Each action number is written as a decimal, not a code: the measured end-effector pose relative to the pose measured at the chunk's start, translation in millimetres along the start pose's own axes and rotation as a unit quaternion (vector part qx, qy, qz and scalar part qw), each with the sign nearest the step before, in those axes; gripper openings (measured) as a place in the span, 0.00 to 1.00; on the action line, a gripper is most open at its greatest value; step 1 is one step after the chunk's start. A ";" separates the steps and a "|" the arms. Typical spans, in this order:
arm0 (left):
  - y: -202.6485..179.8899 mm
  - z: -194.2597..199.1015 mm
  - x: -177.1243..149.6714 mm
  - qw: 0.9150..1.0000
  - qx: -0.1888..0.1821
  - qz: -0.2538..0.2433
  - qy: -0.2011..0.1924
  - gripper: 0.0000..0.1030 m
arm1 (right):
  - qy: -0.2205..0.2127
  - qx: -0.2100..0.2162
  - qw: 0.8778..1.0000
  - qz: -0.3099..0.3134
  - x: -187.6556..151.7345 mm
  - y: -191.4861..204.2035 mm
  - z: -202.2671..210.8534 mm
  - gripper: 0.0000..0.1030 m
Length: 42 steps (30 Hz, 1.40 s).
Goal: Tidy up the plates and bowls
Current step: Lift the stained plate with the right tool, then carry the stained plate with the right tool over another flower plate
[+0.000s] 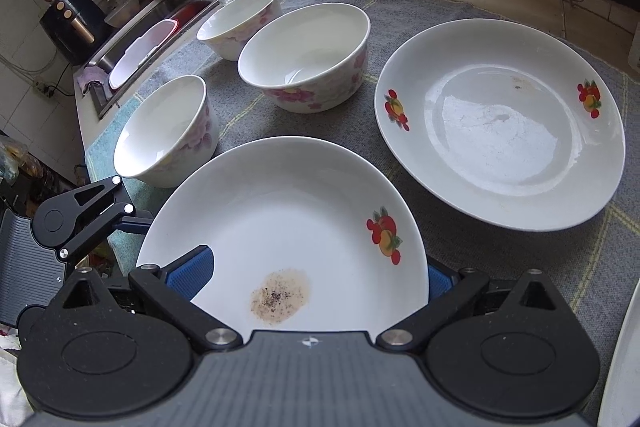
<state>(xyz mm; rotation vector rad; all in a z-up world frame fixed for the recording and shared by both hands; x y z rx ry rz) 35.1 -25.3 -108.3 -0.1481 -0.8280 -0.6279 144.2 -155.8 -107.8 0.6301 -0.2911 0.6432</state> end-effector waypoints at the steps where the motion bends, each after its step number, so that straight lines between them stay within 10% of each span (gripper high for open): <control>1: -0.5 0.0 2.3 1.000 -0.001 -0.003 0.000 0.93 | -0.002 -0.001 1.000 0.000 -0.1 -0.1 2.3 1.00; 42: -87.1 -103.2 143.6 0.990 -0.097 -0.096 -0.025 0.93 | -0.095 -0.085 0.988 -0.087 -47.1 -146.5 154.6 1.00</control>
Point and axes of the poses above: each gripper's, at about its wrist camera, not at the fingertips, and z roughly against the way its jaws point, y to its left, x to its top, the point moved 6 cm from there along -z, roughly the way its jaws point, and after that the axes turned 6 degrees about x, right-handed, at the moved point
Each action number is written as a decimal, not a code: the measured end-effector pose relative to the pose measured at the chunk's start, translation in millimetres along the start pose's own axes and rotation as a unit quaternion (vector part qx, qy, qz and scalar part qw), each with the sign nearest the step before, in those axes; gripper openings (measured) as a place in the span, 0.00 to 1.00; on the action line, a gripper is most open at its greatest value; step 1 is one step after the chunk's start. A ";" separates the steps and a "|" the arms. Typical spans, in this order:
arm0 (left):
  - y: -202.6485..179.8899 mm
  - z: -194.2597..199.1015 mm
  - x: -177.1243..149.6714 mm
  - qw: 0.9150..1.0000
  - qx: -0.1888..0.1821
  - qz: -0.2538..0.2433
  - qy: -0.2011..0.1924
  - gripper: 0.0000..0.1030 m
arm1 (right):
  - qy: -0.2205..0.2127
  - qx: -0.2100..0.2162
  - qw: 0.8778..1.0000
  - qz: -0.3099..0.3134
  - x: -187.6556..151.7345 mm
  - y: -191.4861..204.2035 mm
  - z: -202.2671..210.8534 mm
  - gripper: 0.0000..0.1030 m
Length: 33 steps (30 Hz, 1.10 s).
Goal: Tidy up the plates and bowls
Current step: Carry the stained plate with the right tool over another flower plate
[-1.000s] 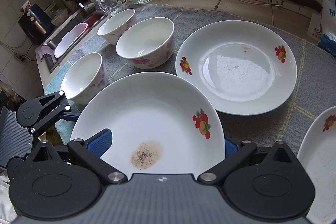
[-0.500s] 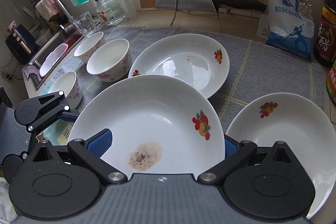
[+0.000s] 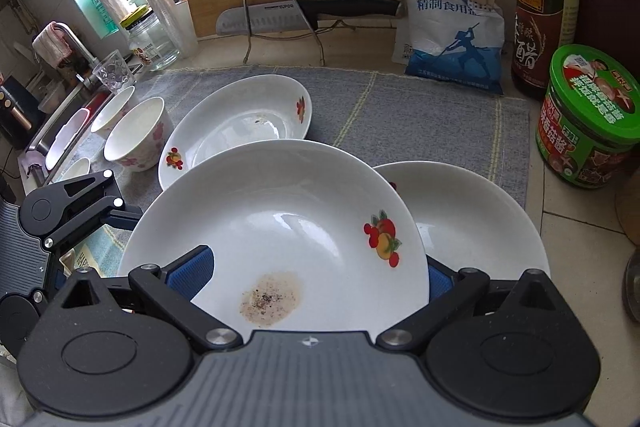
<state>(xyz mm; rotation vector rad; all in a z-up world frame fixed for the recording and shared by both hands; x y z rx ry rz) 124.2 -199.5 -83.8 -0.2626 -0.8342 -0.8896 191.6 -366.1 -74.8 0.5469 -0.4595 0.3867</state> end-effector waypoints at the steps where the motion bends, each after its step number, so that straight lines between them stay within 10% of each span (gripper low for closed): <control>1: -0.1 -4.0 2.5 1.000 0.000 -0.002 0.001 0.93 | 0.000 0.001 1.000 -0.002 0.4 -5.1 0.2 1.00; 33: -1.7 -39.0 17.3 1.000 -0.005 -0.021 0.018 0.93 | 0.006 -0.003 1.000 -0.030 -6.1 -51.2 -8.0 1.00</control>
Point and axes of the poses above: each gripper's, at about its wrist camera, not at the fingertips, and z roughly against the way its jaws point, y to its left, x to its top, the point moved 6 cm from there along -z, roughly the way its jaws point, and after that the axes turned 6 degrees about x, right-handed, at the moved point
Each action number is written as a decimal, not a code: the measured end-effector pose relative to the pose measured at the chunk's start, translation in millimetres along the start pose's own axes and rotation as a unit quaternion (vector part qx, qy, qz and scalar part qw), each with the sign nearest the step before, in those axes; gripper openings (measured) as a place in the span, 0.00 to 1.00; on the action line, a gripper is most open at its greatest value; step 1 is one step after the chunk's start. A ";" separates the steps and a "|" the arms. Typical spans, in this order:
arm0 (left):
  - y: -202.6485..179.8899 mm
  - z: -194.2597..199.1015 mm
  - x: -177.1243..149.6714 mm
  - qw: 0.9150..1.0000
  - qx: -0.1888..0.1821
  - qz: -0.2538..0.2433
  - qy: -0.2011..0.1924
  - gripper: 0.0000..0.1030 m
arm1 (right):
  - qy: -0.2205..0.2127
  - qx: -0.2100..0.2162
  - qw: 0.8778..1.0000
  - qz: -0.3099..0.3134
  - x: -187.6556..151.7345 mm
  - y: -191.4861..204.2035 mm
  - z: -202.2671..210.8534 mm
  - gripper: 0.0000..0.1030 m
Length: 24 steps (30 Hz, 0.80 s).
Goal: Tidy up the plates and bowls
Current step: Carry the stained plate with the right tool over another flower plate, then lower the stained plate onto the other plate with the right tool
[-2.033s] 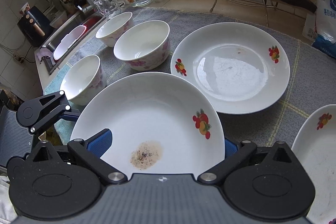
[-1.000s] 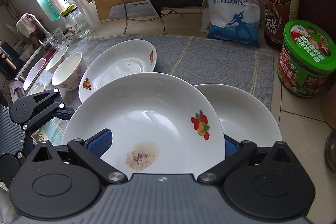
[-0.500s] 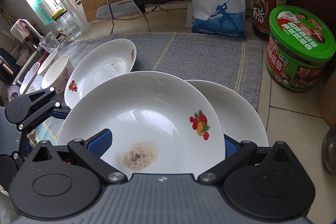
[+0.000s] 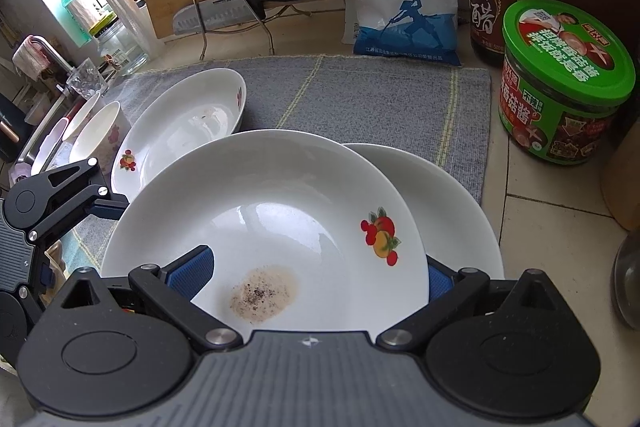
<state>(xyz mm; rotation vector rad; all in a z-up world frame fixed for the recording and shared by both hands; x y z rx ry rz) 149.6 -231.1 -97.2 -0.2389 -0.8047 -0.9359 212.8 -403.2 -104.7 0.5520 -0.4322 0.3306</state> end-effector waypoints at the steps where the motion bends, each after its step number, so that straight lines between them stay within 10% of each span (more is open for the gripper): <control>1: -0.6 0.0 -0.3 1.000 0.001 -0.002 0.000 0.93 | 0.000 0.000 1.000 0.000 -0.2 -0.1 0.1 1.00; 24: 4.0 -11.0 2.7 1.000 0.003 -0.029 0.005 0.94 | 0.000 -0.006 1.000 -0.004 -11.6 -5.2 9.7 1.00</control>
Point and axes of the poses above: each gripper's, at about its wrist camera, not at the fingertips, and z roughly against the way its jaws point, y to its left, x to its top, the point moved 6 cm from there along -z, roughly the way its jaws point, and after that the axes turned 6 degrees about x, right-handed, at the moved point
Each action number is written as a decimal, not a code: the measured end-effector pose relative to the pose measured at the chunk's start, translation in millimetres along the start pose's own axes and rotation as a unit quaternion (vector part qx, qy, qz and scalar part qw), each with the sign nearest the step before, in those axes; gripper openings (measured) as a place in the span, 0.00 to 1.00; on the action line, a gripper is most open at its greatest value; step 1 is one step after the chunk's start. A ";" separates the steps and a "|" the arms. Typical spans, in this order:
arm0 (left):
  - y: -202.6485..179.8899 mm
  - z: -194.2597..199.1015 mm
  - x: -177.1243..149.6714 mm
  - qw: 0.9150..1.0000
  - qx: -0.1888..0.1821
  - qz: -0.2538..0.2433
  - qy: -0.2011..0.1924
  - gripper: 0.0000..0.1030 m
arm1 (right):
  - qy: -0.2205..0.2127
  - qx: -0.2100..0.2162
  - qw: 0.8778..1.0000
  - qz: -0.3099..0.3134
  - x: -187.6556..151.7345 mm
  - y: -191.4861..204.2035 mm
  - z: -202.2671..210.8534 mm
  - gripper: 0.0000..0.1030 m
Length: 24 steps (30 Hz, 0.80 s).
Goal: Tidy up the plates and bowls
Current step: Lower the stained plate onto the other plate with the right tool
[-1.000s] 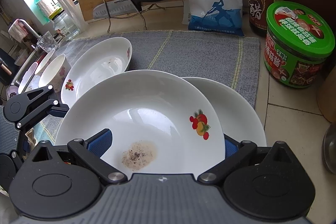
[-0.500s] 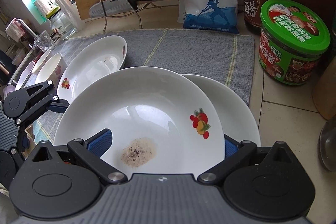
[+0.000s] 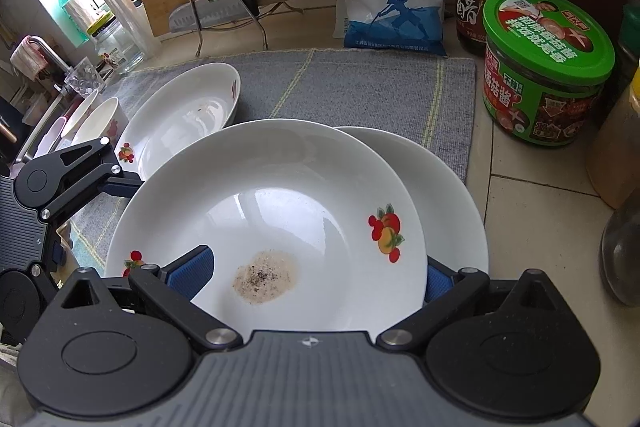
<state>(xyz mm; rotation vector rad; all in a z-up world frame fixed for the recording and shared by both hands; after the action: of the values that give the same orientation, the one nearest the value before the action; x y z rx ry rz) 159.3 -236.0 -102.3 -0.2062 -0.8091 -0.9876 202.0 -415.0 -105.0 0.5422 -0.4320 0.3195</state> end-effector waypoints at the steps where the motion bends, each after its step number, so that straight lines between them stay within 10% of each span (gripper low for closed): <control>1: 0.5 0.0 0.5 1.000 0.002 0.000 0.000 0.94 | 0.000 -0.001 1.000 -0.001 -0.7 -0.4 0.6 1.00; 24: 2.9 -4.3 1.4 1.000 0.016 0.017 0.013 0.94 | -0.019 -0.019 0.999 -0.019 -14.5 -5.2 25.9 1.00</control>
<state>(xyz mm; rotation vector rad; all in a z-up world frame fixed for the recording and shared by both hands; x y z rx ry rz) 164.2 -237.5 -103.8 -0.1796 -0.7953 -0.9441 183.6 -436.2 -94.1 0.5191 -0.4633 0.2640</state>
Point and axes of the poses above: each gripper's, at about its wrist camera, not at the fingertips, and z roughly against the way its jaws point, y to its left, x to its top, the point moved 6 cm from there along -z, roughly the way its jaws point, and after that the axes turned 6 degrees about x, right-handed, at the moved point
